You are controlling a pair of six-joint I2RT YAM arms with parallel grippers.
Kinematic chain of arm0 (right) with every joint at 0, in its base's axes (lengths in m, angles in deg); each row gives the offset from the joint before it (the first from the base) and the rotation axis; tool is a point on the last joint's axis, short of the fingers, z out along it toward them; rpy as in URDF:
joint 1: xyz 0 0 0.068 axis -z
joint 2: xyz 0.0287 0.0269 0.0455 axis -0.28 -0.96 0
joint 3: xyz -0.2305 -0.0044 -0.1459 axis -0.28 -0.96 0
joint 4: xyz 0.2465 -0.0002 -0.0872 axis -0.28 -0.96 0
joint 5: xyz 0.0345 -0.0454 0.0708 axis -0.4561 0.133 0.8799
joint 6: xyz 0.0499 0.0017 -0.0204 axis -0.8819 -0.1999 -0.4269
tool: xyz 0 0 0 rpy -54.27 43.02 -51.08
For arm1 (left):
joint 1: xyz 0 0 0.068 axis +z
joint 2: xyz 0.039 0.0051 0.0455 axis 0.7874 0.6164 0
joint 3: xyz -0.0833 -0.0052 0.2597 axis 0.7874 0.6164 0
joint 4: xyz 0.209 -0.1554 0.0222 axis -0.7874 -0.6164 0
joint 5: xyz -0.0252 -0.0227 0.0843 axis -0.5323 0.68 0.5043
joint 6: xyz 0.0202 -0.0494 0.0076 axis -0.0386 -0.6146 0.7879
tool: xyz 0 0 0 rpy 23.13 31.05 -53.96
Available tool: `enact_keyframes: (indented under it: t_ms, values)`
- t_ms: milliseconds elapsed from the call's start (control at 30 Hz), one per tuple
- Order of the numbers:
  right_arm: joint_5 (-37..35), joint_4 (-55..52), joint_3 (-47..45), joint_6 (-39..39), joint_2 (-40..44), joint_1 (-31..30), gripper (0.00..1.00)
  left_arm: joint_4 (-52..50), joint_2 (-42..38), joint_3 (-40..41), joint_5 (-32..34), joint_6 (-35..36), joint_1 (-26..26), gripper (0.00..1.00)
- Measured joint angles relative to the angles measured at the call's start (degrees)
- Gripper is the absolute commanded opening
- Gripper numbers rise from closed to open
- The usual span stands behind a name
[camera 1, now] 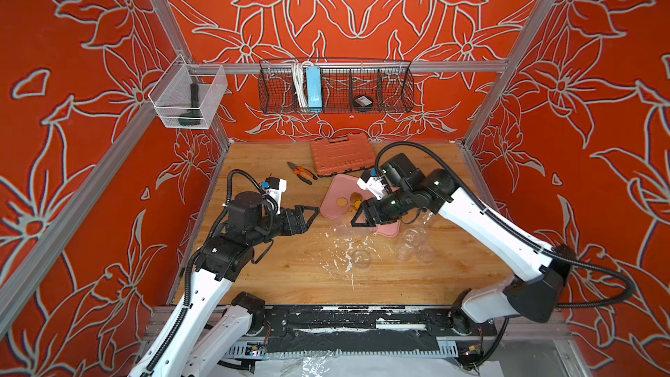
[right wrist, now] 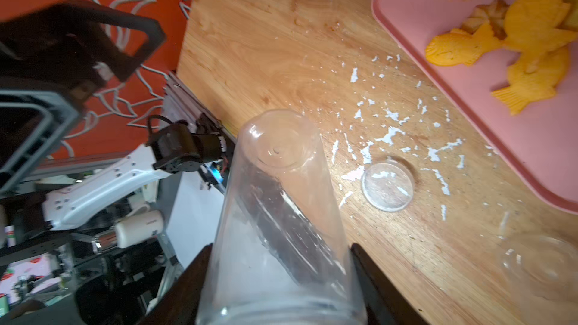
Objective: Pour the cookies out of the jar
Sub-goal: Place the jar at the center of the board.
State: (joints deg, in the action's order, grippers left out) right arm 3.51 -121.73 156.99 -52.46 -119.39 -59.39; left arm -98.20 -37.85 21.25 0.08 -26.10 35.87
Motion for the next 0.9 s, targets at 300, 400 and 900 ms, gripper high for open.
enact_keyframes:
  t_ms: [300, 400, 900]
  values:
    - [-15.21, -14.01, 16.28, 4.28, -16.31, -9.94, 0.56, -2.36, -4.52, 0.66, 8.66, 5.25, 0.02, 0.98]
    - [-18.88, -16.72, 19.80, 4.85, -21.38, -12.48, 0.57, -2.69, -5.88, 1.31, 10.51, 6.14, 0.00, 0.98]
    - [-28.98, -23.47, 25.99, 4.83, -34.97, -17.73, 0.57, -0.79, -10.71, 5.16, 15.91, 6.95, 0.00, 0.98]
